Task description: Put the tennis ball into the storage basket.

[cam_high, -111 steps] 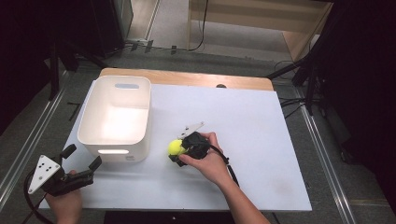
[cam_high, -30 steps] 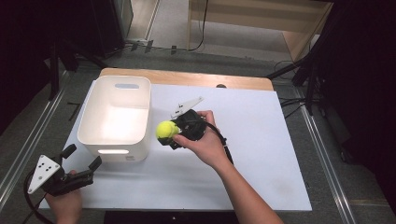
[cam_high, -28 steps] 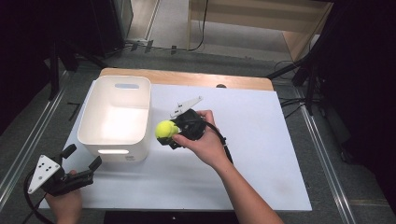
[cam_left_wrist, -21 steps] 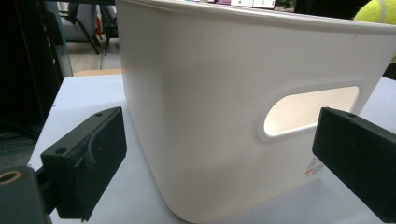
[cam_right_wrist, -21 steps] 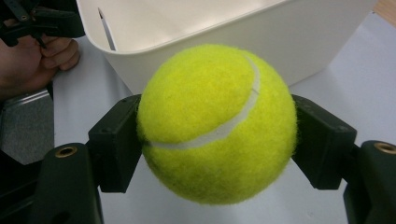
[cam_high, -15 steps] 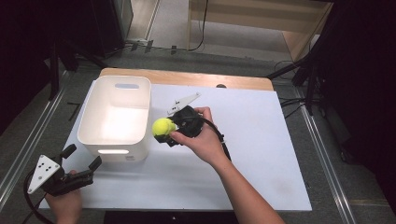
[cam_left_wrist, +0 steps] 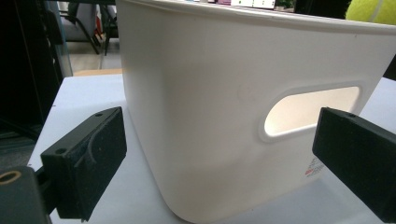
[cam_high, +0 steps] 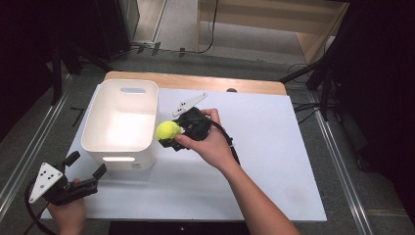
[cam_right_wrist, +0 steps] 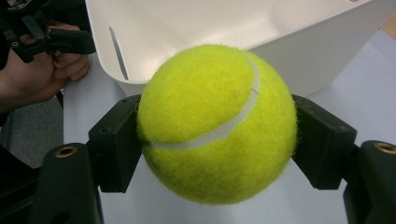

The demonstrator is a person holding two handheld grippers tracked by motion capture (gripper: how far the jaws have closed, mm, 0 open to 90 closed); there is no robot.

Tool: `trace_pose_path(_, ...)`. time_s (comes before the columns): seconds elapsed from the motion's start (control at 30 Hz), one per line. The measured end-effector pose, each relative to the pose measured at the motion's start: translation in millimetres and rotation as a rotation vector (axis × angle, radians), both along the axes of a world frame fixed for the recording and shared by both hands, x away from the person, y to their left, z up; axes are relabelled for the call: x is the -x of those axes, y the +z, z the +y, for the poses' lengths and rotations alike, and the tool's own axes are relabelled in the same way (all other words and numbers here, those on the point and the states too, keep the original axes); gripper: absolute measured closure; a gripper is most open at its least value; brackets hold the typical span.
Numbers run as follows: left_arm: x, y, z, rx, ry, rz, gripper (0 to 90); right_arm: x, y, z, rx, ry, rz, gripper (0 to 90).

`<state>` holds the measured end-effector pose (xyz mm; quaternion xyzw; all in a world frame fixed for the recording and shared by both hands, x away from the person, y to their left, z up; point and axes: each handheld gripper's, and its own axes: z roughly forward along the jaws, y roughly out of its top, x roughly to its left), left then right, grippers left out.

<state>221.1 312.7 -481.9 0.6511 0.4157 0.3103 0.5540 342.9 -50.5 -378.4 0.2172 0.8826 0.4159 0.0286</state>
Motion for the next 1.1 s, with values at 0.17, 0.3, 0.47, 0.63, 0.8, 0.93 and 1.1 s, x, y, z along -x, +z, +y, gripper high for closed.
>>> trace_pose_path(0.17,0.0,0.1,0.1,0.001,0.000,0.001,2.9,-1.6,3.6,2.1,-0.004,0.011,-0.002,24.2)
trace_pose_path(0.3,0.0,0.1,0.1,0.001,-0.001,0.001,2.8,-2.4,4.5,4.6,-0.005,0.014,0.001,24.2)
trace_pose_path(0.47,0.1,0.1,0.1,0.001,-0.001,0.001,2.8,-3.3,6.0,7.8,-0.005,0.019,-0.006,24.2)
trace_pose_path(0.63,-0.1,0.0,0.0,0.000,-0.001,0.001,2.9,-3.9,9.4,10.9,-0.008,0.029,-0.009,24.2)
trace_pose_path(0.8,0.1,0.2,0.2,0.000,-0.002,0.002,2.8,-4.6,11.0,13.2,-0.011,0.029,-0.012,24.2)
trace_pose_path(0.93,0.0,0.2,0.2,-0.001,-0.002,0.003,2.9,-5.6,11.3,14.8,-0.011,0.036,-0.013,24.2)
trace_pose_path(1.1,0.1,0.2,0.2,0.001,-0.002,0.003,2.9,-5.3,13.9,17.3,-0.015,0.035,-0.013,24.2)
